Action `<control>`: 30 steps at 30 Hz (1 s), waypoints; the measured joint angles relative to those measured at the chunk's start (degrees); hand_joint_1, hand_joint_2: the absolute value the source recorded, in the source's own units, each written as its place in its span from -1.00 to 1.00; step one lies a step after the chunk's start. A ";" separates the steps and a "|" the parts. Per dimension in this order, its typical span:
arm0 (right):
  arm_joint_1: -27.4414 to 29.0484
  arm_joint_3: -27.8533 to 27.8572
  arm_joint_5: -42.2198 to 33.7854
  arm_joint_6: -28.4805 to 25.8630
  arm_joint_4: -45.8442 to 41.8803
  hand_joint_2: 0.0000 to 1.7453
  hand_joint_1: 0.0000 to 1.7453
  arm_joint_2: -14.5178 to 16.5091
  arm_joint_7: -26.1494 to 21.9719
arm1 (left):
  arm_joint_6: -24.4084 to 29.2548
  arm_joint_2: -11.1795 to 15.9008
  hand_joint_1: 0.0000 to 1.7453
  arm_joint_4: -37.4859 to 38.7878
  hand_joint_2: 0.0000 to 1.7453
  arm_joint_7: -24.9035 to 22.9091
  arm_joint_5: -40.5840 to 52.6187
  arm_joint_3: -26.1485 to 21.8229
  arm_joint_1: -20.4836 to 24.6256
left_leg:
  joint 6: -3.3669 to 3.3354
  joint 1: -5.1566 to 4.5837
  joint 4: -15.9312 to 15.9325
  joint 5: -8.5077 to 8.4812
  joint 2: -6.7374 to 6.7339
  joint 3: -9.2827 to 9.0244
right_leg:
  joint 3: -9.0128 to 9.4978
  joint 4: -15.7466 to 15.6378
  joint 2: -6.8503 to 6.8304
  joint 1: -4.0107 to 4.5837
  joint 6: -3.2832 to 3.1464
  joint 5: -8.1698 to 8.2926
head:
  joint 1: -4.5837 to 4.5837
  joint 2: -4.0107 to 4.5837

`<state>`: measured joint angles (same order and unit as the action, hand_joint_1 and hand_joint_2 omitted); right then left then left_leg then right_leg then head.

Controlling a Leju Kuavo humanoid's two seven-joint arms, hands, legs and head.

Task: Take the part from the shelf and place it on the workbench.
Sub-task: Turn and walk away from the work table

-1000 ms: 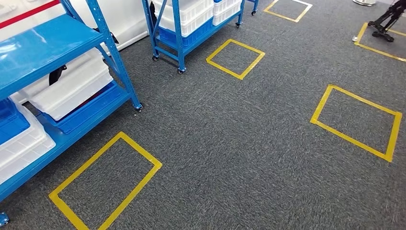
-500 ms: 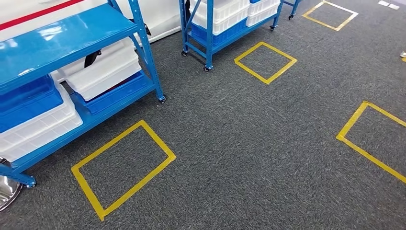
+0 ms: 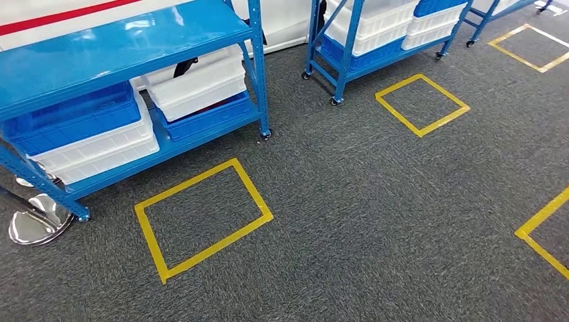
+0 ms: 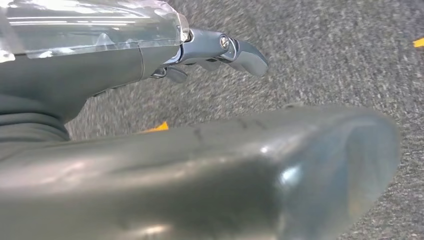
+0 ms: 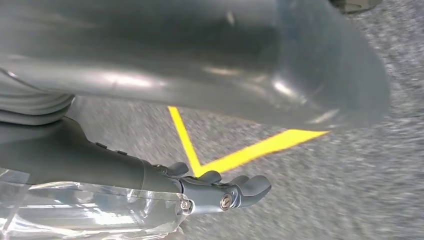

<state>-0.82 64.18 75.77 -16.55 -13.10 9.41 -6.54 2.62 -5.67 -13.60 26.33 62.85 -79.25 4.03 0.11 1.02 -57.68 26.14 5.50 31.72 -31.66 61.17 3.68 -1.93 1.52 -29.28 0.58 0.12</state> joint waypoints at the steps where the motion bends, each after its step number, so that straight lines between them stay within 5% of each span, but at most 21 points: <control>1: 0.01 -0.01 0.12 0.03 0.03 -1.00 -1.00 0.01 0.02 | 0.00 -0.02 -1.00 0.00 -1.00 -0.01 0.04 0.01 0.03 | 0.48 0.02 -0.19 -0.01 0.61 0.30 | 0.52 -1.44 0.93 0.01 -0.11 0.33 | 0.01 0.01; 4: -0.11 -0.03 0.49 0.03 0.08 -1.00 -1.00 0.01 0.16 | 0.01 -0.03 -1.00 0.00 -1.00 -0.03 0.09 0.01 -0.11 | 1.72 0.23 -0.14 -0.33 1.88 0.97 | 0.49 -1.79 -0.38 0.34 -1.27 0.46 | 0.02 0.01; 6: -0.05 -0.02 0.65 -0.03 0.08 -1.00 -1.00 0.01 0.21 | 0.06 -0.03 -1.00 0.00 -1.00 -0.03 0.13 0.01 -0.18 | 2.06 0.15 -2.46 1.24 -0.42 2.17 | 0.55 -2.19 -1.97 0.29 -2.24 0.71 | 0.21 0.01; 8: 0.13 -0.01 0.72 -0.09 0.08 -1.00 -1.00 -0.01 0.22 | 0.42 -0.08 -1.00 0.00 -1.00 0.01 0.14 0.02 -0.03 | 2.18 0.04 -9.46 5.16 -3.73 5.38 | 0.44 -2.31 -3.71 0.63 -2.88 0.73 | 0.43 0.00; 10: 0.22 -0.01 0.79 -0.15 0.08 -1.00 -1.00 0.00 0.27 | 1.28 -0.23 -1.00 0.00 -1.00 0.10 0.13 0.02 0.05 | 2.24 0.09 -16.23 7.89 -4.81 8.30 | 0.31 -2.27 -5.60 1.08 -3.11 0.65 | 0.44 0.01; 11: 0.21 -0.01 0.81 -0.19 0.08 -1.00 -1.00 0.01 0.30 | 1.80 -0.30 -1.00 0.00 -1.00 0.16 0.12 0.02 0.00 | 2.17 0.08 -16.82 7.68 -4.99 8.31 | 0.30 -2.25 -6.46 1.24 -3.16 0.62 | 0.44 0.00; 13: 0.14 -0.01 0.86 -0.25 0.08 -1.00 -1.00 0.02 0.35 | 2.75 -0.34 -1.00 -0.01 -1.00 0.36 0.10 0.02 -0.08 | 1.76 -0.04 -11.32 4.61 -5.77 4.89 | 0.53 -2.24 -7.98 1.46 -3.15 0.52 | 0.44 0.01; 15: 0.08 -0.01 0.94 -0.28 0.08 -1.00 -1.00 0.07 0.36 | 3.43 -0.34 -1.00 -0.02 -1.00 0.54 0.10 0.02 0.07 | 0.91 -0.62 -3.35 2.02 -8.61 0.54 | 0.86 -2.20 -9.28 1.65 -2.87 0.33 | 0.42 0.01; 17: 0.01 -0.01 1.01 -0.31 0.08 -1.00 -1.00 0.13 0.37 | 3.72 -0.37 -1.00 -0.02 -1.00 0.60 0.11 0.02 0.20 | 0.27 -1.27 -0.21 1.51 -10.16 -0.84 | 1.05 -2.17 -10.39 1.69 -2.31 0.20 | 0.39 0.00; 19: -0.17 -0.01 1.14 -0.32 0.08 -1.00 -1.00 0.15 0.42 | 3.72 -0.41 -1.00 -0.02 -1.00 0.59 0.17 0.02 0.05 | -0.12 -1.22 0.14 1.08 -8.78 -0.81 | 1.31 -2.23 -11.11 1.60 -1.64 0.08 | 0.39 0.00; 21: -0.18 -0.01 1.31 -0.30 0.08 -1.00 -1.00 0.13 0.50 | 3.59 -0.54 -1.00 -0.02 -1.00 0.55 0.24 0.02 -0.05 | -0.67 -0.79 0.84 0.42 -7.46 -1.05 | 0.85 -0.67 -8.76 1.44 -0.97 -1.31 | 0.30 -0.01; 23: 0.04 -0.01 1.51 -0.25 0.09 -1.00 -1.00 0.10 0.54 | 3.33 -0.68 -1.00 -0.02 -1.00 0.54 0.26 0.02 0.12 | -1.10 -0.59 1.15 -0.04 -6.17 -0.95 | -1.84 5.08 -5.16 1.20 -0.53 -4.77 | 0.20 0.00; 25: 0.23 -0.01 1.68 -0.22 0.10 -1.00 -1.00 0.08 0.57 | 2.98 -0.73 -1.00 -0.02 -1.00 0.55 0.25 0.02 0.21 | -1.25 -0.58 1.07 -0.18 -4.68 -0.65 | -5.17 11.69 -4.02 1.04 -0.30 -7.37 | 0.21 0.00; 27: 0.31 -0.01 1.78 -0.22 0.09 -1.00 -1.00 0.01 0.63 | 2.78 -0.83 -1.00 -0.02 -1.00 0.55 0.25 0.02 0.08 | -1.14 -0.47 0.88 -0.17 -3.00 -0.61 | -5.44 11.72 -3.79 0.84 -0.09 -5.66 | 0.21 0.01; 30: 0.41 -0.01 1.98 -0.21 0.08 -1.00 -1.00 -0.18 0.74 | 2.75 -1.12 -1.00 -0.02 -1.00 0.55 0.25 0.02 0.05 | -0.37 -0.26 0.04 0.20 -0.56 -0.40 | -0.88 1.39 -0.72 0.22 0.02 -0.07 | 0.18 0.01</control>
<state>-0.42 64.17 77.75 -16.75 -13.02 9.23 -5.80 5.37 -6.79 -13.62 26.88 63.10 -79.23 4.07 -0.26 0.75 -57.64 26.34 4.94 31.32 -32.54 62.56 2.96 -1.70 1.54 -29.36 0.76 0.13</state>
